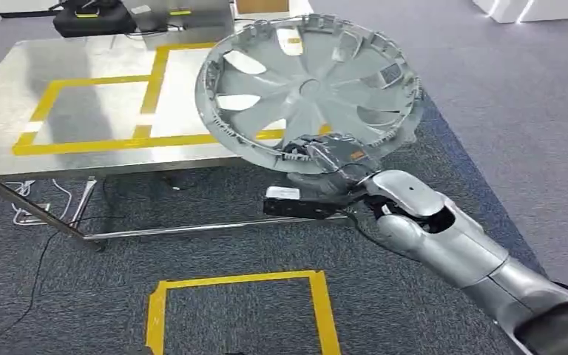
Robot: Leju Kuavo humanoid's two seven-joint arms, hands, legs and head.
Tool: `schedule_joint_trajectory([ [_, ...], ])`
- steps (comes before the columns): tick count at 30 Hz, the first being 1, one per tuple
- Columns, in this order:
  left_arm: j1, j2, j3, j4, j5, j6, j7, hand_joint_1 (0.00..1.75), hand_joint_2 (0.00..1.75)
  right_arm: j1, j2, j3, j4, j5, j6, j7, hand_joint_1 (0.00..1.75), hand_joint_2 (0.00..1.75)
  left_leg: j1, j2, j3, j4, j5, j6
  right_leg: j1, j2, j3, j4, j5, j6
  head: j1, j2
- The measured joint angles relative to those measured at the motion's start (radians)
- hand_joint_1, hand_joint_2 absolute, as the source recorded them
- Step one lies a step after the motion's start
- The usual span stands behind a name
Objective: Take the parts from the cabinet and place them on the table.
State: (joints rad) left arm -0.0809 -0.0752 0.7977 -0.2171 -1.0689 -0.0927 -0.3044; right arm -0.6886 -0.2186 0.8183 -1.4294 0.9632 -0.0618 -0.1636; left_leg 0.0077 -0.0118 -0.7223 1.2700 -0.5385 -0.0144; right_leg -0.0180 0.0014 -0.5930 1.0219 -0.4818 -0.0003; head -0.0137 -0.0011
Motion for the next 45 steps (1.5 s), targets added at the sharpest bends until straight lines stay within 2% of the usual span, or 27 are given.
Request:
schedule_joint_trajectory([
  [2, 0.002, 0.000, 0.000, 0.000, -0.002, 0.000, 0.003, 0.00, 1.75, -0.011, 0.013, 0.010, 0.009, -0.006, 0.000, 0.004, 1.75, 1.75, 0.004, 0.001, 0.069, -0.183, 0.115, 0.004, 0.000, 0.002, 0.021, 0.000, -0.014, 0.007, 0.000, 0.000],
  [4, 0.003, -0.001, 0.000, 0.000, -0.003, 0.000, 0.003, 0.00, 1.75, -0.024, 0.019, 0.014, 0.019, -0.006, 0.000, 0.008, 1.75, 1.75, -0.004, 0.000, 0.096, -0.235, 0.095, 0.010, 0.004, 0.004, 0.019, 0.001, -0.020, 0.019, -0.001, 0.000],
  [6, 0.002, 0.000, 0.000, 0.000, -0.006, 0.000, 0.003, 0.00, 1.75, -0.028, 0.025, 0.021, 0.024, -0.006, 0.000, 0.007, 1.75, 1.75, -0.009, 0.002, 0.091, -0.234, 0.085, 0.018, 0.001, 0.003, 0.018, -0.006, -0.021, 0.030, 0.003, 0.000],
  [8, 0.002, -0.001, -0.001, 0.000, -0.008, 0.001, 0.003, 0.00, 1.75, -0.031, 0.035, 0.027, 0.029, -0.007, 0.000, 0.007, 1.75, 1.75, -0.002, 0.002, 0.107, -0.249, 0.087, 0.035, -0.005, 0.001, 0.009, -0.003, -0.032, 0.043, 0.001, 0.000],
  [9, 0.000, -0.001, -0.002, 0.000, -0.010, 0.001, 0.003, 0.00, 1.75, -0.033, 0.037, 0.028, 0.031, -0.010, 0.002, 0.007, 1.75, 1.75, -0.004, 0.001, 0.112, -0.250, 0.084, 0.041, -0.003, 0.001, -0.001, 0.026, -0.042, 0.043, 0.001, 0.000],
  [12, -0.002, 0.000, -0.002, 0.000, -0.010, 0.003, 0.003, 0.00, 1.75, -0.040, 0.039, 0.038, 0.040, -0.015, 0.004, 0.008, 1.75, 1.75, -0.009, 0.001, 0.121, -0.250, 0.070, 0.057, -0.001, 0.001, -0.138, 0.259, -0.123, 0.045, 0.005, 0.000],
  [13, 0.000, 0.000, -0.002, 0.000, -0.011, 0.003, 0.003, 0.00, 1.75, -0.040, 0.039, 0.043, 0.044, -0.016, 0.006, 0.007, 1.75, 1.75, -0.011, 0.001, 0.127, -0.250, 0.063, 0.058, -0.001, 0.001, -0.179, 0.317, -0.127, 0.045, 0.005, 0.000],
  [14, 0.001, -0.001, -0.002, 0.000, -0.011, 0.003, 0.003, 0.00, 1.75, -0.040, 0.040, 0.049, 0.048, -0.017, 0.008, 0.007, 1.75, 1.75, -0.013, 0.000, 0.138, -0.250, 0.056, 0.059, 0.000, 0.001, -0.195, 0.319, -0.105, 0.043, 0.005, 0.000],
  [15, 0.002, -0.003, -0.002, 0.000, -0.011, 0.002, 0.003, 0.00, 1.75, -0.040, 0.040, 0.051, 0.051, -0.017, 0.010, 0.007, 1.75, 1.75, -0.015, -0.001, 0.150, -0.250, 0.048, 0.059, 0.002, 0.001, -0.182, 0.276, -0.061, 0.039, 0.005, 0.000],
  [17, 0.002, -0.006, -0.005, 0.000, -0.013, 0.002, 0.003, 0.00, 1.75, -0.040, 0.040, 0.052, 0.054, -0.018, 0.013, 0.008, 1.75, 1.75, -0.015, -0.004, 0.179, -0.250, 0.028, 0.056, 0.008, 0.000, -0.109, 0.094, 0.054, 0.027, 0.006, 0.000],
  [18, 0.003, -0.008, -0.006, 0.001, -0.014, 0.002, 0.003, 0.00, 1.75, -0.041, 0.040, 0.052, 0.056, -0.018, 0.013, 0.010, 1.75, 1.75, -0.015, -0.003, 0.184, -0.251, 0.019, 0.053, 0.013, -0.002, -0.080, 0.039, 0.062, 0.021, 0.005, 0.000],
  [19, -0.001, -0.008, -0.006, 0.001, -0.014, 0.002, 0.003, 0.00, 1.75, -0.048, 0.040, 0.053, 0.060, -0.019, 0.013, 0.011, 1.75, 1.75, -0.022, -0.005, 0.182, -0.245, 0.012, 0.044, 0.017, -0.004, -0.058, 0.018, 0.050, 0.022, 0.004, 0.000],
  [22, 0.001, -0.008, -0.007, 0.001, -0.014, 0.003, 0.003, 0.00, 1.75, -0.051, 0.045, 0.058, 0.063, -0.018, 0.013, 0.010, 1.75, 1.75, -0.016, 0.000, 0.187, -0.259, 0.010, 0.032, 0.020, 0.004, -0.056, 0.005, 0.034, 0.010, 0.002, 0.000],
  [24, 0.000, -0.006, -0.007, 0.001, -0.014, 0.003, 0.003, 0.00, 1.75, -0.052, 0.048, 0.059, 0.064, -0.020, 0.013, 0.011, 1.75, 1.75, -0.018, 0.001, 0.187, -0.240, -0.007, 0.022, 0.008, 0.005, -0.031, -0.009, 0.028, 0.003, 0.001, 0.000],
  [25, -0.002, -0.006, -0.007, 0.001, -0.014, 0.003, 0.003, 0.00, 1.75, -0.052, 0.049, 0.060, 0.066, -0.020, 0.013, 0.012, 1.75, 1.75, -0.015, 0.001, 0.157, -0.180, -0.024, 0.015, 0.008, 0.001, -0.020, -0.011, 0.020, -0.005, -0.006, 0.000],
  [27, -0.002, -0.008, -0.007, 0.001, -0.013, 0.002, 0.002, 0.00, 1.75, -0.050, 0.053, 0.067, 0.072, -0.019, 0.014, 0.012, 1.75, 1.75, -0.007, 0.002, 0.050, -0.007, -0.071, 0.005, 0.009, 0.001, -0.001, -0.011, 0.001, -0.006, -0.003, 0.000],
  [28, -0.001, -0.008, -0.007, 0.001, -0.013, 0.002, 0.002, 0.00, 1.75, -0.049, 0.054, 0.071, 0.074, -0.019, 0.014, 0.011, 1.75, 1.75, -0.005, 0.002, 0.005, 0.054, -0.080, 0.002, 0.009, 0.001, 0.010, -0.011, -0.008, -0.006, -0.005, 0.000],
  [29, -0.004, -0.008, -0.007, 0.001, -0.013, 0.002, -0.001, 0.00, 1.75, -0.046, 0.057, 0.073, 0.076, -0.020, 0.014, 0.011, 1.75, 1.75, -0.003, 0.002, -0.020, 0.068, -0.062, 0.000, 0.009, 0.002, 0.024, -0.011, -0.018, -0.005, -0.004, 0.000],
  [30, -0.007, -0.009, -0.007, 0.001, -0.013, 0.002, -0.001, 0.00, 1.75, -0.045, 0.058, 0.076, 0.078, -0.020, 0.014, 0.011, 1.75, 1.75, -0.001, 0.002, -0.019, 0.037, -0.014, -0.001, 0.009, 0.002, 0.042, -0.011, -0.030, -0.003, -0.004, 0.000],
  [32, -0.007, -0.008, -0.007, 0.001, -0.014, 0.002, -0.001, 0.00, 1.75, -0.045, 0.064, 0.077, 0.078, -0.021, 0.014, 0.011, 1.75, 1.75, 0.003, 0.003, 0.030, -0.129, 0.121, 0.002, 0.008, 0.003, 0.083, -0.011, -0.058, 0.002, -0.004, 0.000],
  [33, -0.004, -0.008, -0.007, 0.001, -0.014, 0.002, 0.000, 0.00, 1.75, -0.045, 0.065, 0.076, 0.078, -0.021, 0.013, 0.013, 1.75, 1.75, 0.003, 0.002, 0.055, -0.180, 0.142, 0.004, 0.006, 0.003, 0.097, -0.015, -0.073, 0.009, -0.002, 0.000],
  [34, -0.003, -0.009, -0.007, 0.003, -0.014, 0.002, 0.000, 0.00, 1.75, -0.049, 0.066, 0.076, 0.080, -0.022, 0.013, 0.013, 1.75, 1.75, -0.007, 0.003, 0.063, -0.182, 0.126, 0.005, 0.011, 0.006, 0.097, -0.019, -0.079, 0.018, -0.006, 0.000],
  [35, -0.004, -0.009, -0.007, 0.004, -0.014, 0.002, 0.000, 0.00, 1.75, -0.050, 0.067, 0.077, 0.081, -0.021, 0.013, 0.014, 1.75, 1.75, -0.007, 0.003, 0.088, -0.225, 0.102, 0.016, 0.008, 0.009, 0.101, -0.022, -0.080, 0.024, -0.008, 0.000],
  [38, -0.003, -0.008, -0.007, 0.003, -0.017, 0.002, 0.000, 0.00, 1.75, -0.049, 0.068, 0.077, 0.081, -0.023, 0.011, 0.013, 1.75, 1.75, -0.009, -0.001, 0.100, -0.240, 0.085, 0.037, 0.004, 0.007, 0.103, -0.015, -0.073, 0.042, -0.006, 0.000],
  [40, 0.000, -0.005, -0.007, 0.003, -0.018, 0.003, 0.000, 0.00, 1.75, -0.044, 0.067, 0.076, 0.081, -0.025, 0.010, 0.014, 1.75, 1.75, -0.005, -0.002, 0.117, -0.245, 0.074, 0.055, 0.005, 0.005, 0.048, 0.071, -0.079, 0.044, 0.002, 0.000],
  [43, 0.001, -0.005, -0.007, 0.003, -0.018, 0.003, 0.000, 0.00, 1.75, -0.035, 0.067, 0.077, 0.086, -0.025, 0.009, 0.016, 1.75, 1.75, -0.008, -0.002, 0.140, -0.244, 0.049, 0.061, 0.007, 0.005, -0.123, 0.297, -0.150, 0.046, 0.004, 0.000],
  [45, 0.005, -0.005, -0.007, 0.003, -0.019, 0.003, 0.000, 0.00, 1.75, -0.026, 0.067, 0.077, 0.087, -0.025, 0.009, 0.016, 1.75, 1.75, -0.011, -0.003, 0.171, -0.244, 0.026, 0.061, 0.009, 0.005, -0.170, 0.293, -0.154, 0.041, 0.004, 0.000],
])
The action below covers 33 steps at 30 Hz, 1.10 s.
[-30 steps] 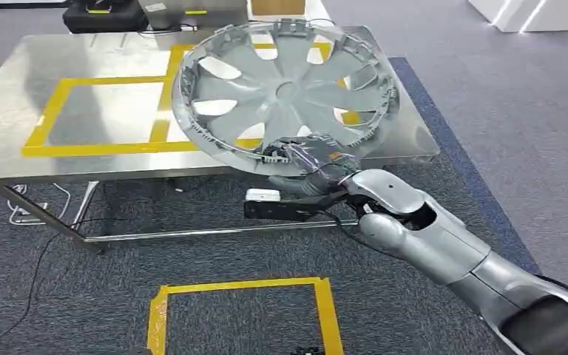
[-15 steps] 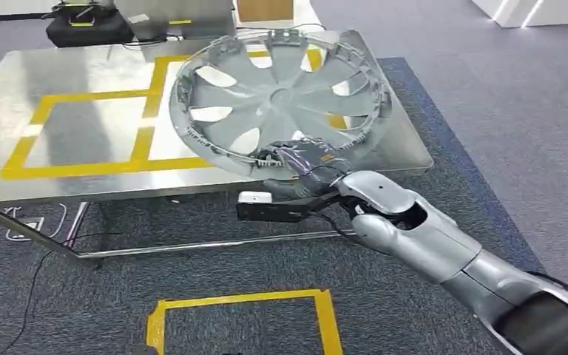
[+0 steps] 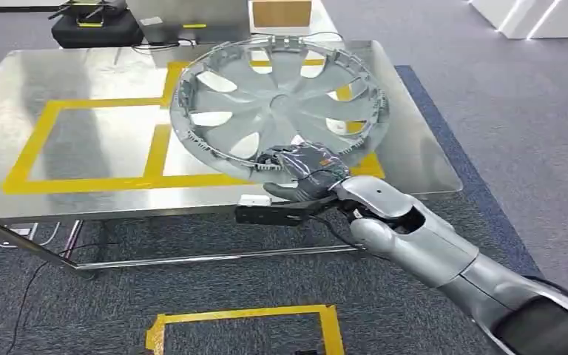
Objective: Take the parts from the cabinet and place them on the table.
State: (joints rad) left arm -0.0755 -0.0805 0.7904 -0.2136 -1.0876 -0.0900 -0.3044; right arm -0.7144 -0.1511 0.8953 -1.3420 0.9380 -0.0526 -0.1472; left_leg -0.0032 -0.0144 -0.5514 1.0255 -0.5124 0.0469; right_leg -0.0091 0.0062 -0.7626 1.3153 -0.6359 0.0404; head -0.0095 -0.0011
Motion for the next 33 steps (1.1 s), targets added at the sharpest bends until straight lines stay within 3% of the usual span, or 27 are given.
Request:
schedule_joint_trajectory([
  [1, 0.001, 0.000, 0.000, 0.000, -0.002, 0.000, 0.000, 0.00, 1.75, 0.002, 0.000, 0.000, 0.000, 0.000, 0.000, 0.000, 1.75, 1.75, -0.001, 0.000, 0.019, 0.000, -0.013, 0.000, 0.001, 0.000, 0.005, -0.051, 0.032, -0.003, 0.001, 0.000],
  [2, 0.000, -0.001, 0.000, 0.000, -0.001, 0.000, 0.000, 0.00, 1.75, 0.003, 0.000, 0.000, 0.002, 0.000, 0.000, 0.000, 1.75, 1.75, -0.002, -0.001, 0.040, 0.000, -0.027, -0.001, 0.001, 0.000, 0.021, -0.126, 0.086, -0.007, 0.000, 0.000],
  [3, 0.000, -0.001, 0.000, 0.000, -0.001, 0.000, 0.000, 0.00, 1.75, 0.004, 0.000, 0.000, 0.004, -0.001, 0.000, 0.000, 1.75, 1.75, -0.002, -0.001, 0.057, -0.001, -0.043, -0.004, 0.004, -0.001, 0.040, -0.212, 0.168, -0.012, 0.000, 0.000],
  [4, -0.001, -0.002, 0.000, 0.002, -0.001, 0.000, 0.000, 0.00, 1.75, 0.004, 0.000, 0.002, 0.009, 0.000, -0.001, 0.000, 1.75, 1.75, -0.005, 0.000, 0.066, 0.003, -0.059, -0.008, 0.009, -0.006, 0.039, -0.272, 0.255, -0.018, 0.001, 0.000],
  [5, -0.004, -0.002, 0.000, 0.001, -0.001, 0.000, 0.000, 0.00, 1.75, 0.003, 0.000, 0.003, 0.011, 0.000, -0.005, 0.002, 1.75, 1.75, -0.005, -0.004, 0.065, -0.006, -0.064, -0.014, 0.010, -0.008, 0.049, -0.273, 0.221, -0.020, 0.003, 0.000],
  [8, -0.003, -0.001, 0.000, 0.001, -0.002, 0.000, 0.001, 0.00, 1.75, 0.005, 0.000, 0.006, 0.015, 0.000, -0.010, -0.002, 1.75, 1.75, -0.004, 0.000, 0.081, -0.009, -0.049, -0.032, 0.013, -0.001, 0.072, -0.290, 0.228, -0.042, 0.004, 0.000],
  [9, -0.005, 0.001, 0.000, 0.001, -0.002, 0.000, 0.001, 0.00, 1.75, 0.009, 0.004, 0.007, 0.016, -0.002, -0.010, 0.000, 1.75, 1.75, -0.003, 0.001, 0.069, 0.019, -0.045, -0.035, 0.005, -0.001, 0.094, -0.298, 0.225, -0.045, 0.004, 0.000],
  [10, -0.006, 0.000, 0.000, 0.001, -0.002, 0.000, 0.001, 0.00, 1.75, 0.010, 0.003, 0.006, 0.020, -0.001, -0.010, 0.001, 1.75, 1.75, -0.003, 0.003, 0.036, 0.087, -0.021, -0.039, 0.005, -0.002, 0.108, -0.302, 0.217, -0.052, 0.003, 0.000],
  [11, -0.007, -0.001, 0.000, 0.001, -0.002, -0.001, 0.001, 0.00, 1.75, 0.010, 0.003, 0.007, 0.025, -0.002, -0.010, 0.001, 1.75, 1.75, 0.000, 0.003, -0.013, 0.163, -0.021, -0.044, 0.005, -0.003, 0.116, -0.304, 0.208, -0.054, 0.000, 0.000],
  [12, -0.006, -0.002, 0.000, 0.001, -0.002, -0.001, 0.001, 0.00, 1.75, 0.015, 0.005, 0.010, 0.030, -0.002, -0.010, 0.000, 1.75, 1.75, 0.004, 0.003, -0.064, 0.231, -0.053, -0.048, 0.006, -0.002, 0.126, -0.304, 0.196, -0.053, 0.001, 0.000],
  [13, -0.005, -0.002, 0.000, 0.001, -0.002, -0.002, 0.001, 0.00, 1.75, 0.021, 0.006, 0.014, 0.034, -0.002, -0.010, -0.003, 1.75, 1.75, 0.006, 0.003, -0.101, 0.269, -0.103, -0.050, 0.006, -0.001, 0.138, -0.304, 0.185, -0.052, 0.002, 0.000],
  [14, -0.005, -0.003, 0.000, 0.002, -0.002, -0.003, 0.001, 0.00, 1.75, 0.028, 0.006, 0.017, 0.039, -0.002, -0.011, -0.004, 1.75, 1.75, 0.006, 0.004, -0.125, 0.281, -0.149, -0.054, 0.006, 0.000, 0.153, -0.304, 0.174, -0.052, 0.000, 0.000],
  [15, -0.006, -0.003, 0.000, 0.002, -0.002, -0.003, 0.000, 0.00, 1.75, 0.034, 0.008, 0.018, 0.045, -0.002, -0.011, -0.006, 1.75, 1.75, 0.007, 0.004, -0.139, 0.268, -0.170, -0.056, 0.006, 0.001, 0.171, -0.304, 0.161, -0.052, 0.001, 0.000],
  [16, -0.008, -0.003, 0.000, 0.002, -0.003, -0.003, 0.000, 0.00, 1.75, 0.037, 0.012, 0.018, 0.052, -0.002, -0.012, -0.008, 1.75, 1.75, 0.007, 0.004, -0.137, 0.227, -0.157, -0.058, 0.006, 0.002, 0.191, -0.304, 0.147, -0.051, 0.001, 0.000],
  [17, -0.008, -0.003, 0.000, 0.002, -0.004, -0.003, 0.000, 0.00, 1.75, 0.038, 0.016, 0.021, 0.059, -0.002, -0.012, -0.008, 1.75, 1.75, 0.007, 0.004, -0.128, 0.167, -0.112, -0.055, 0.006, 0.002, 0.210, -0.304, 0.134, -0.050, 0.000, 0.000],
  [18, -0.008, -0.003, 0.000, 0.002, -0.005, -0.003, 0.000, 0.00, 1.75, 0.039, 0.020, 0.022, 0.066, -0.002, -0.013, -0.009, 1.75, 1.75, 0.007, 0.004, -0.117, 0.092, -0.029, -0.049, 0.006, 0.002, 0.228, -0.305, 0.121, -0.047, 0.001, 0.000],
  [19, -0.006, -0.003, 0.000, 0.002, -0.005, -0.003, 0.000, 0.00, 1.75, 0.040, 0.023, 0.023, 0.074, -0.002, -0.016, -0.010, 1.75, 1.75, 0.007, 0.005, -0.113, 0.024, 0.079, -0.044, 0.006, 0.001, 0.223, -0.308, 0.111, -0.044, 0.000, 0.000],
  [20, -0.005, -0.003, 0.000, 0.003, -0.005, -0.003, 0.000, 0.00, 1.75, 0.042, 0.030, 0.026, 0.085, -0.002, -0.022, -0.012, 1.75, 1.75, 0.001, 0.006, -0.121, 0.006, 0.099, -0.041, 0.010, 0.006, 0.242, -0.302, 0.100, -0.037, -0.001, 0.000],
  [22, -0.010, -0.003, 0.000, 0.003, -0.005, -0.003, 0.000, 0.00, 1.75, 0.044, 0.034, 0.023, 0.092, -0.002, -0.030, -0.014, 1.75, 1.75, -0.003, 0.004, -0.113, -0.004, 0.099, -0.028, 0.006, 0.009, 0.245, -0.303, 0.098, -0.020, 0.000, 0.000],
  [23, -0.011, -0.003, 0.000, 0.003, -0.006, -0.003, 0.000, 0.00, 1.75, 0.046, 0.036, 0.024, 0.093, -0.002, -0.032, -0.016, 1.75, 1.75, -0.006, 0.005, -0.105, -0.005, 0.098, -0.023, 0.005, 0.009, 0.244, -0.302, 0.106, -0.014, 0.001, 0.000],
  [25, -0.011, -0.003, -0.001, 0.003, -0.006, -0.003, 0.000, 0.00, 1.75, 0.053, 0.039, 0.024, 0.099, -0.002, -0.032, -0.015, 1.75, 1.75, 0.000, 0.004, -0.079, -0.015, 0.096, -0.011, 0.005, 0.004, 0.224, -0.259, 0.095, -0.008, 0.002, 0.000],
  [26, -0.012, -0.001, -0.001, 0.003, -0.006, -0.003, 0.000, 0.00, 1.75, 0.053, 0.039, 0.025, 0.102, -0.003, -0.032, -0.015, 1.75, 1.75, 0.000, 0.004, -0.076, -0.015, 0.092, -0.005, 0.005, 0.003, 0.187, -0.196, 0.087, -0.007, 0.005, 0.000],
  [28, -0.014, -0.001, -0.002, 0.003, -0.006, -0.002, 0.000, 0.00, 1.75, 0.057, 0.042, 0.026, 0.110, -0.002, -0.032, -0.015, 1.75, 1.75, -0.002, 0.003, -0.072, -0.015, 0.080, 0.002, 0.003, 0.003, 0.079, -0.045, 0.017, 0.000, 0.004, 0.000],
  [29, -0.014, -0.001, -0.002, 0.003, -0.005, -0.002, 0.000, 0.00, 1.75, 0.062, 0.042, 0.026, 0.115, -0.002, -0.032, -0.016, 1.75, 1.75, -0.002, 0.003, -0.068, -0.015, 0.073, 0.003, 0.004, 0.003, 0.040, -0.002, -0.012, 0.002, 0.004, 0.000],
  [30, -0.013, -0.002, -0.002, 0.003, -0.002, -0.002, 0.000, 0.00, 1.75, 0.065, 0.042, 0.029, 0.121, -0.002, -0.032, -0.018, 1.75, 1.75, -0.003, 0.001, -0.061, -0.014, 0.066, 0.002, 0.004, 0.003, 0.022, -0.001, -0.009, 0.001, 0.004, 0.000],
  [31, -0.012, -0.003, -0.002, 0.003, -0.001, -0.005, 0.000, 0.00, 1.75, 0.069, 0.042, 0.032, 0.125, -0.003, -0.032, -0.020, 1.75, 1.75, -0.003, 0.001, -0.052, -0.014, 0.058, 0.002, 0.004, 0.002, 0.024, -0.038, 0.022, -0.002, 0.004, 0.000],
  [33, -0.012, -0.004, -0.002, 0.003, 0.006, -0.018, -0.005, 0.00, 1.75, 0.076, 0.044, 0.034, 0.135, -0.005, -0.032, -0.023, 1.75, 1.75, -0.003, -0.001, -0.025, -0.012, 0.038, -0.002, 0.004, 0.002, 0.080, -0.208, 0.152, -0.008, 0.005, 0.000],
])
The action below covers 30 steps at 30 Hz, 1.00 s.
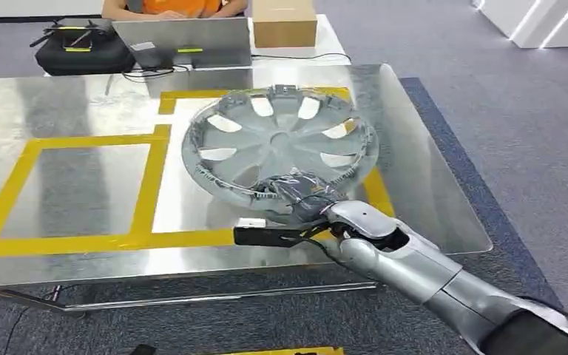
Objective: Take the parts from the cabinet and place them on the table.
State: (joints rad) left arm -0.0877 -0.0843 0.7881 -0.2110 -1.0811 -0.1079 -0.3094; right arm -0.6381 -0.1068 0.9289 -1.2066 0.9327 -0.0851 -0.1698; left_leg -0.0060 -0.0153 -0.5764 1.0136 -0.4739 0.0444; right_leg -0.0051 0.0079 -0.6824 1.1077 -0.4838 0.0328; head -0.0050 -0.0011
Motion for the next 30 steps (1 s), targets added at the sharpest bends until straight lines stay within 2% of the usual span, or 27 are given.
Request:
schedule_joint_trajectory([
  [1, 0.000, -0.001, 0.000, 0.000, 0.003, -0.003, -0.003, 0.00, 1.75, 0.002, 0.000, 0.001, 0.006, -0.002, 0.000, -0.002, 1.75, 1.75, 0.000, 0.000, 0.008, 0.000, -0.010, -0.004, 0.001, -0.003, 0.021, -0.080, 0.060, -0.005, 0.000, 0.000],
  [2, -0.002, -0.002, 0.000, 0.000, 0.004, -0.006, -0.006, 0.00, 1.75, 0.001, 0.000, 0.004, 0.013, -0.003, 0.000, -0.003, 1.75, 1.75, -0.003, 0.000, 0.009, 0.003, -0.014, -0.009, 0.007, -0.004, 0.025, -0.090, 0.027, -0.007, -0.004, 0.000],
  [3, -0.005, -0.001, 0.000, 0.000, 0.005, -0.008, -0.008, 0.00, 1.75, 0.001, 0.005, 0.006, 0.016, -0.003, 0.000, -0.006, 1.75, 1.75, -0.003, 0.000, 0.003, 0.002, -0.017, -0.014, 0.007, -0.003, 0.040, -0.089, 0.028, -0.018, -0.002, 0.000],
  [4, -0.004, -0.001, 0.000, 0.000, 0.005, -0.010, -0.009, 0.00, 1.75, 0.005, 0.005, 0.007, 0.020, -0.003, -0.001, -0.008, 1.75, 1.75, -0.002, 0.002, 0.009, 0.002, -0.019, -0.019, 0.008, -0.001, 0.037, -0.094, 0.042, -0.023, -0.003, 0.000],
  [5, -0.004, -0.001, 0.000, 0.000, 0.005, -0.011, -0.012, 0.00, 1.75, 0.006, 0.007, 0.008, 0.025, -0.003, -0.001, -0.008, 1.75, 1.75, -0.004, 0.002, 0.012, 0.002, -0.018, -0.022, 0.009, -0.001, 0.040, -0.094, 0.040, -0.029, -0.003, 0.000],
  [6, -0.005, 0.000, 0.000, 0.000, 0.004, -0.011, -0.014, 0.00, 1.75, 0.006, 0.010, 0.008, 0.028, -0.005, -0.001, -0.008, 1.75, 1.75, -0.005, 0.002, 0.015, 0.003, -0.022, -0.027, 0.002, 0.000, 0.050, -0.098, 0.041, -0.032, -0.003, 0.000],
  [7, -0.006, 0.002, 0.000, 0.000, 0.004, -0.011, -0.015, 0.00, 1.75, 0.008, 0.012, 0.008, 0.032, -0.005, -0.001, -0.008, 1.75, 1.75, -0.004, 0.003, 0.007, 0.027, -0.032, -0.033, -0.001, -0.002, 0.062, -0.105, 0.041, -0.034, -0.004, 0.000],
  [8, -0.007, 0.001, 0.000, 0.000, 0.004, -0.011, -0.016, 0.00, 1.75, 0.008, 0.013, 0.009, 0.037, -0.007, -0.001, -0.008, 1.75, 1.75, -0.002, 0.004, -0.017, 0.075, -0.049, -0.040, -0.002, -0.005, 0.068, -0.106, 0.037, -0.039, -0.011, 0.000],
  [11, -0.005, 0.000, 0.000, 0.000, 0.002, -0.008, -0.016, 0.00, 1.75, 0.012, 0.015, 0.013, 0.047, -0.007, -0.001, -0.010, 1.75, 1.75, 0.009, 0.004, -0.138, 0.287, -0.139, -0.053, -0.001, -0.006, 0.074, -0.104, 0.026, -0.045, -0.009, 0.000],
  [12, -0.003, 0.000, 0.000, 0.000, 0.002, -0.006, -0.016, 0.00, 1.75, 0.014, 0.016, 0.015, 0.050, -0.007, -0.001, -0.011, 1.75, 1.75, 0.011, 0.005, -0.159, 0.308, -0.137, -0.056, -0.001, -0.004, 0.076, -0.103, 0.024, -0.044, -0.010, 0.000],
  [13, -0.003, 0.000, 0.000, 0.000, 0.002, -0.005, -0.016, 0.00, 1.75, 0.015, 0.017, 0.015, 0.052, -0.008, -0.001, -0.012, 1.75, 1.75, 0.013, 0.005, -0.155, 0.281, -0.107, -0.057, -0.001, -0.002, 0.080, -0.103, 0.020, -0.043, -0.010, 0.000],
  [14, -0.004, 0.000, 0.000, 0.000, 0.002, 0.000, -0.016, 0.00, 1.75, 0.015, 0.018, 0.015, 0.055, -0.008, -0.001, -0.014, 0.00, 0.00, 0.016, 0.005, -0.136, 0.223, -0.063, -0.057, -0.001, -0.001, 0.085, -0.102, 0.017, -0.041, -0.010, 0.000],
  [16, -0.005, 0.000, 0.000, 0.000, 0.002, 0.003, -0.016, 0.00, 1.75, 0.014, 0.018, 0.015, 0.058, -0.010, 0.000, -0.016, 0.00, 0.00, 0.020, 0.006, -0.064, 0.039, 0.050, -0.056, -0.002, -0.001, 0.096, -0.101, 0.008, -0.034, -0.010, 0.000],
  [17, -0.006, 0.000, 0.000, 0.000, 0.001, 0.003, -0.016, 0.00, 1.75, 0.011, 0.019, 0.015, 0.060, -0.010, 0.001, -0.017, 0.00, 0.00, 0.017, 0.006, -0.059, 0.021, 0.025, -0.055, 0.000, -0.001, 0.097, -0.102, 0.007, -0.030, -0.009, 0.000],
  [18, -0.007, 0.000, -0.001, 0.000, -0.001, 0.003, -0.016, 0.00, 1.75, 0.008, 0.019, 0.015, 0.062, -0.010, 0.001, -0.018, 0.00, 0.00, 0.011, 0.006, -0.056, 0.005, 0.016, -0.047, 0.000, 0.001, 0.091, -0.100, 0.007, -0.024, -0.009, 0.000],
  [19, -0.005, 0.000, -0.002, 0.000, -0.002, 0.004, -0.016, 0.00, 1.75, 0.009, 0.019, 0.015, 0.064, -0.011, 0.002, -0.019, 0.00, 0.00, 0.010, 0.005, -0.057, 0.007, 0.034, -0.042, 0.000, 0.002, 0.090, -0.102, 0.005, -0.017, -0.007, 0.000],
  [21, -0.004, 0.000, -0.003, 0.000, -0.003, 0.005, -0.015, 0.00, 1.75, 0.011, 0.019, 0.015, 0.064, -0.016, 0.001, -0.024, 0.00, 0.00, 0.008, 0.005, -0.054, 0.006, 0.035, -0.031, -0.003, 0.002, 0.095, -0.105, 0.002, -0.005, -0.007, 0.000],
  [22, -0.005, -0.002, -0.004, 0.000, -0.005, 0.005, -0.014, 0.00, 1.75, 0.011, 0.020, 0.015, 0.064, -0.019, 0.000, -0.025, 0.00, 0.00, 0.012, 0.006, -0.047, -0.001, 0.039, -0.025, -0.005, 0.000, 0.084, -0.095, -0.011, 0.000, -0.009, 0.000],
  [23, -0.006, -0.001, -0.005, 0.000, -0.005, 0.006, -0.014, 0.00, 1.75, 0.009, 0.020, 0.015, 0.064, -0.020, 0.000, -0.025, 0.00, 0.00, 0.012, 0.006, -0.046, -0.001, 0.038, -0.020, -0.005, -0.002, 0.069, -0.058, -0.035, 0.001, -0.006, 0.000],
  [24, -0.008, 0.000, -0.005, 0.000, -0.005, 0.007, -0.014, 0.00, 1.75, 0.008, 0.020, 0.015, 0.064, -0.021, 0.000, -0.026, 0.00, 0.00, 0.011, 0.006, -0.046, 0.000, 0.036, -0.015, -0.004, -0.002, 0.034, 0.014, -0.072, 0.002, -0.003, 0.000],
  [25, -0.009, 0.001, -0.005, 0.000, -0.005, 0.008, -0.014, 0.00, 0.00, 0.009, 0.020, 0.015, 0.065, -0.022, 0.000, -0.026, 0.00, 0.00, 0.009, 0.007, -0.045, 0.000, 0.036, -0.013, -0.005, -0.002, -0.006, 0.097, -0.105, 0.002, -0.003, 0.000],
  [26, -0.009, 0.000, -0.005, 0.000, -0.005, 0.011, -0.014, 0.00, 0.00, 0.013, 0.019, 0.015, 0.065, -0.023, -0.001, -0.026, 0.00, 0.00, 0.007, 0.007, -0.046, 0.000, 0.034, -0.011, -0.005, -0.002, -0.046, 0.171, -0.130, 0.003, -0.002, 0.000],
  [27, -0.008, 0.000, -0.005, 0.000, -0.002, 0.018, -0.014, 0.00, 0.00, 0.017, 0.019, 0.015, 0.065, -0.025, -0.002, -0.025, 0.00, 0.00, 0.004, 0.007, -0.045, 0.001, 0.034, -0.010, -0.005, -0.002, -0.072, 0.216, -0.136, 0.003, -0.002, 0.000],
  [28, -0.007, -0.001, -0.005, 0.000, 0.001, 0.026, -0.012, 0.00, 0.00, 0.020, 0.019, 0.014, 0.065, -0.029, -0.003, -0.025, 0.00, 0.00, 0.002, 0.007, -0.044, 0.002, 0.033, -0.009, -0.004, -0.002, -0.071, 0.203, -0.113, 0.001, -0.002, 0.000],
  [29, -0.006, -0.002, -0.005, 0.000, 0.002, 0.031, -0.010, 0.00, 0.00, 0.020, 0.019, 0.012, 0.064, -0.029, -0.006, -0.024, 0.00, 0.00, 0.001, 0.006, -0.044, 0.002, 0.032, -0.009, -0.004, -0.002, -0.046, 0.143, -0.073, -0.003, -0.002, 0.000],
  [30, -0.006, -0.003, -0.005, 0.000, 0.005, 0.039, -0.007, 0.00, 0.00, 0.021, 0.019, 0.009, 0.062, -0.032, -0.010, -0.022, 0.00, 0.00, -0.001, 0.006, -0.043, 0.003, 0.031, -0.008, -0.003, -0.002, -0.005, 0.059, -0.029, -0.009, -0.002, 0.000],
])
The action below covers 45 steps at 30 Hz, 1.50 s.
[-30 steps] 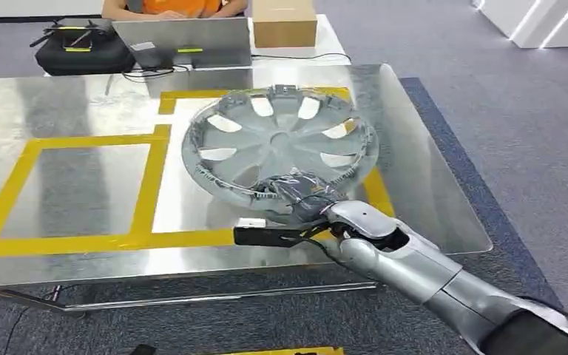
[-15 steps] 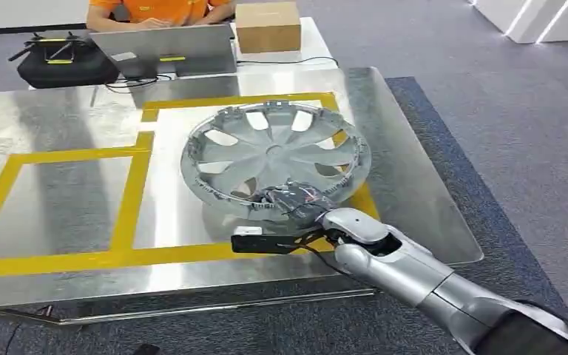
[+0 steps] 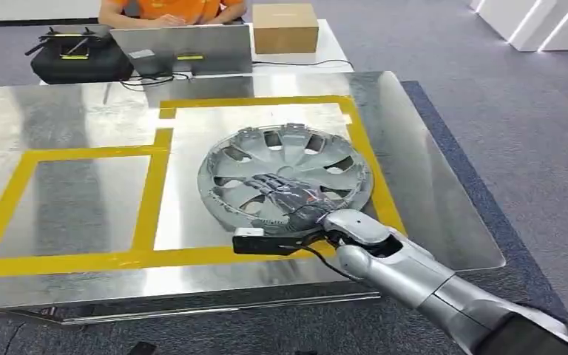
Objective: Take the parts from the cabinet and place them on the table.
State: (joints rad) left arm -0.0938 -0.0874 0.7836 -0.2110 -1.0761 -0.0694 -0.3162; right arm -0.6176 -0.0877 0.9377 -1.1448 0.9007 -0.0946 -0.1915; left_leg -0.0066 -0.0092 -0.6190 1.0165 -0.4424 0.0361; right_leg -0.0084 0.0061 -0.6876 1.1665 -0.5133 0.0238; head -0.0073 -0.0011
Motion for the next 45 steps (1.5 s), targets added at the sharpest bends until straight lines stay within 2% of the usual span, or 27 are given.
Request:
schedule_joint_trajectory([
  [1, 0.000, -0.001, 0.000, 0.000, 0.005, 0.005, 0.001, 0.00, 0.00, 0.000, -0.001, -0.006, -0.006, -0.002, -0.005, 0.003, 0.00, 0.00, -0.001, 0.000, 0.001, 0.001, -0.001, -0.001, 0.001, -0.001, 0.047, -0.092, 0.038, -0.005, 0.000, 0.000],
  [2, 0.000, -0.003, 0.000, 0.000, 0.007, 0.013, 0.002, 0.00, 0.00, 0.001, -0.005, -0.013, -0.015, -0.006, -0.009, 0.004, 0.00, 0.00, -0.004, 0.000, 0.001, 0.002, -0.003, -0.004, 0.006, -0.003, 0.072, -0.145, 0.033, -0.008, -0.001, 0.000],
  [5, 0.003, -0.004, 0.001, 0.000, 0.013, 0.043, 0.002, 0.00, 0.00, 0.017, -0.021, -0.037, -0.051, -0.014, -0.027, 0.012, 0.00, 0.00, -0.002, 0.000, -0.001, 0.002, -0.002, -0.015, 0.010, 0.000, 0.086, -0.154, 0.036, -0.010, -0.001, 0.000],
  [7, 0.005, -0.005, 0.002, 0.000, 0.019, 0.056, 0.002, 0.00, 0.00, 0.037, -0.035, -0.061, -0.085, -0.018, -0.044, 0.019, 0.00, 0.00, -0.003, 0.000, -0.003, 0.005, -0.008, -0.026, 0.002, -0.002, 0.092, -0.165, 0.045, -0.023, 0.000, 0.000],
  [8, 0.007, -0.005, 0.005, 0.000, 0.019, 0.064, 0.003, 0.00, 0.00, 0.048, -0.043, -0.076, -0.108, -0.019, -0.060, 0.024, 0.00, 0.00, -0.002, 0.001, -0.009, 0.028, -0.029, -0.031, 0.001, -0.002, 0.095, -0.168, 0.046, -0.025, -0.003, 0.000],
  [11, 0.011, -0.008, 0.016, 0.000, 0.022, 0.092, 0.010, 0.00, 0.00, 0.102, -0.066, -0.134, -0.186, -0.012, -0.127, 0.051, 0.00, 0.00, 0.006, 0.001, -0.101, 0.249, -0.141, -0.045, 0.000, -0.006, 0.097, -0.168, 0.045, -0.029, -0.005, 0.000],
  [12, 0.016, -0.010, 0.018, 0.000, 0.027, 0.095, 0.010, 0.00, 0.00, 0.122, -0.073, -0.155, -0.209, -0.012, -0.150, 0.066, 0.00, 0.00, 0.008, 0.001, -0.123, 0.302, -0.158, -0.048, 0.000, -0.006, 0.097, -0.167, 0.044, -0.028, -0.006, 0.000],
  [13, 0.020, -0.011, 0.018, 0.000, 0.028, 0.096, 0.010, 0.00, 0.00, 0.142, -0.079, -0.171, -0.229, -0.014, -0.162, 0.073, 0.00, 0.00, 0.011, 0.001, -0.124, 0.307, -0.150, -0.050, 0.000, -0.005, 0.097, -0.167, 0.044, -0.028, -0.005, 0.000],
  [14, 0.022, -0.011, 0.019, 0.000, 0.029, 0.098, 0.010, 0.00, 0.00, 0.161, -0.083, -0.187, -0.247, -0.019, -0.172, 0.077, 0.00, 0.00, 0.014, 0.001, -0.105, 0.271, -0.121, -0.051, 0.000, -0.004, 0.097, -0.167, 0.044, -0.027, -0.005, 0.000],
  [16, 0.023, -0.011, 0.023, 0.000, 0.030, 0.106, 0.010, 0.00, 0.00, 0.194, -0.087, -0.224, -0.287, -0.050, -0.193, 0.077, 0.00, 0.00, 0.017, 0.002, -0.021, 0.102, -0.034, -0.049, -0.002, -0.001, 0.100, -0.164, 0.041, -0.023, -0.006, 0.000],
  [17, 0.024, -0.011, 0.025, 0.000, 0.032, 0.108, 0.007, 0.00, 0.00, 0.211, -0.088, -0.249, -0.311, -0.078, -0.204, 0.073, 0.00, 0.00, 0.018, 0.001, 0.014, 0.028, -0.020, -0.047, -0.002, -0.001, 0.101, -0.163, 0.038, -0.018, -0.005, 0.000],
  [18, 0.023, -0.013, 0.026, 0.000, 0.033, 0.109, 0.006, 0.00, 0.00, 0.227, -0.088, -0.271, -0.327, -0.105, -0.209, 0.068, 0.00, 0.00, 0.014, 0.001, 0.028, 0.005, -0.031, -0.045, 0.007, 0.000, 0.096, -0.157, 0.035, -0.010, -0.006, 0.000],
  [22, 0.034, -0.016, 0.041, 0.000, 0.042, 0.116, 0.002, 0.00, 0.00, 0.300, -0.088, -0.360, -0.383, -0.294, -0.200, 0.042, 0.00, 0.00, 0.012, -0.001, 0.028, 0.000, -0.026, -0.017, 0.001, 0.000, 0.100, -0.163, 0.036, 0.014, -0.005, 0.000],
  [23, 0.035, -0.016, 0.043, 0.000, 0.045, 0.121, 0.001, 0.00, 0.00, 0.319, -0.088, -0.384, -0.394, -0.341, -0.196, 0.033, 0.00, 0.00, 0.014, -0.001, 0.032, -0.004, -0.023, -0.011, -0.002, -0.001, 0.085, -0.145, 0.017, 0.016, -0.003, 0.000],
  [26, 0.035, -0.018, 0.050, 0.000, 0.050, 0.130, 0.001, 0.00, 0.00, 0.361, -0.078, -0.453, -0.419, -0.508, -0.175, 0.009, 0.00, 0.00, 0.010, 0.000, 0.031, -0.004, -0.021, -0.001, -0.002, -0.002, -0.011, 0.073, -0.093, 0.019, 0.004, 0.000],
  [27, 0.036, -0.018, 0.052, 0.000, 0.050, 0.134, 0.002, 0.00, 0.00, 0.382, -0.075, -0.472, -0.426, -0.568, -0.162, 0.000, 0.00, 0.00, 0.007, 0.000, 0.031, -0.003, -0.021, 0.000, -0.002, -0.002, -0.044, 0.145, -0.118, 0.019, 0.004, 0.000],
  [28, 0.037, -0.019, 0.055, 0.000, 0.050, 0.138, 0.003, 0.00, 0.00, 0.401, -0.072, -0.491, -0.431, -0.627, -0.150, -0.004, 0.00, 0.00, 0.005, 0.000, 0.031, -0.003, -0.020, 0.001, -0.002, -0.002, -0.052, 0.162, -0.114, 0.018, 0.005, 0.000],
  [30, 0.040, -0.022, 0.064, 0.000, 0.050, 0.145, 0.005, 0.00, 0.00, 0.429, -0.067, -0.529, -0.443, -0.728, -0.130, -0.017, 0.00, 0.00, 0.002, -0.001, 0.031, -0.003, -0.020, 0.001, -0.001, -0.002, 0.001, 0.060, -0.049, 0.011, 0.005, 0.000],
  [32, 0.040, -0.023, 0.068, 0.000, 0.051, 0.147, 0.008, 0.00, 0.00, 0.445, -0.062, -0.561, -0.462, -0.784, -0.127, -0.026, 0.00, 0.00, 0.000, -0.001, 0.032, 0.000, -0.020, 0.000, 0.000, -0.003, 0.106, -0.133, 0.022, 0.002, 0.004, 0.000],
  [33, 0.039, -0.023, 0.068, 0.000, 0.051, 0.149, 0.008, 0.00, 0.00, 0.450, -0.060, -0.576, -0.473, -0.811, -0.119, -0.027, 0.00, 0.00, -0.008, -0.001, 0.027, 0.005, -0.022, -0.003, 0.004, -0.004, 0.128, -0.160, 0.010, 0.003, 0.004, 0.000],
  [35, 0.039, -0.023, 0.071, 0.000, 0.051, 0.152, 0.008, 0.00, 0.00, 0.471, -0.058, -0.593, -0.491, -0.833, -0.115, -0.035, 0.00, 0.00, -0.005, -0.001, 0.025, 0.004, -0.015, -0.013, 0.006, -0.002, 0.122, -0.159, 0.019, -0.001, 0.002, 0.000],
  [36, 0.040, -0.023, 0.074, 0.000, 0.051, 0.154, 0.008, 0.00, 1.75, 0.484, -0.058, -0.600, -0.499, -0.835, -0.116, -0.039, 0.00, 0.00, -0.002, -0.001, 0.026, 0.001, -0.012, -0.018, 0.008, -0.002, 0.122, -0.159, 0.021, -0.004, 0.003, 0.000],
  [38, 0.042, -0.022, 0.076, 0.000, 0.051, 0.159, 0.009, 0.00, 1.75, 0.495, -0.058, -0.607, -0.515, -0.834, -0.121, -0.046, 0.00, 0.00, -0.002, -0.002, 0.021, 0.011, -0.027, -0.028, 0.000, -0.007, 0.121, -0.169, 0.036, -0.020, 0.003, 0.000],
  [39, 0.042, -0.022, 0.077, 0.000, 0.052, 0.161, 0.009, 0.00, 1.75, 0.499, -0.058, -0.610, -0.525, -0.834, -0.122, -0.050, 0.00, 0.00, -0.001, 0.000, 0.008, 0.049, -0.069, -0.035, 0.000, -0.008, 0.116, -0.169, 0.040, -0.026, 0.000, 0.000],
  [42, 0.042, -0.023, 0.087, 0.000, 0.053, 0.162, 0.009, 0.00, 1.75, 0.524, -0.056, -0.619, -0.551, -0.836, -0.132, -0.075, 0.00, 0.00, 0.004, 0.000, -0.068, 0.278, -0.197, -0.046, 0.002, -0.011, 0.098, -0.168, 0.051, -0.029, 0.000, 0.000],
  [43, 0.043, -0.023, 0.089, 0.000, 0.053, 0.162, 0.009, 0.00, 1.75, 0.534, -0.055, -0.620, -0.559, -0.838, -0.135, -0.085, 0.00, 0.00, 0.005, 0.000, -0.072, 0.310, -0.208, -0.047, 0.003, -0.012, 0.092, -0.167, 0.056, -0.029, 0.000, 0.000],
  [45, 0.043, -0.023, 0.091, 0.000, 0.053, 0.163, 0.008, 0.00, 1.75, 0.546, -0.055, -0.620, -0.577, -0.838, -0.139, -0.098, 0.00, 0.00, 0.004, 0.000, -0.014, 0.231, -0.165, -0.043, 0.003, -0.011, 0.074, -0.165, 0.068, -0.026, 0.000, 0.000],
])
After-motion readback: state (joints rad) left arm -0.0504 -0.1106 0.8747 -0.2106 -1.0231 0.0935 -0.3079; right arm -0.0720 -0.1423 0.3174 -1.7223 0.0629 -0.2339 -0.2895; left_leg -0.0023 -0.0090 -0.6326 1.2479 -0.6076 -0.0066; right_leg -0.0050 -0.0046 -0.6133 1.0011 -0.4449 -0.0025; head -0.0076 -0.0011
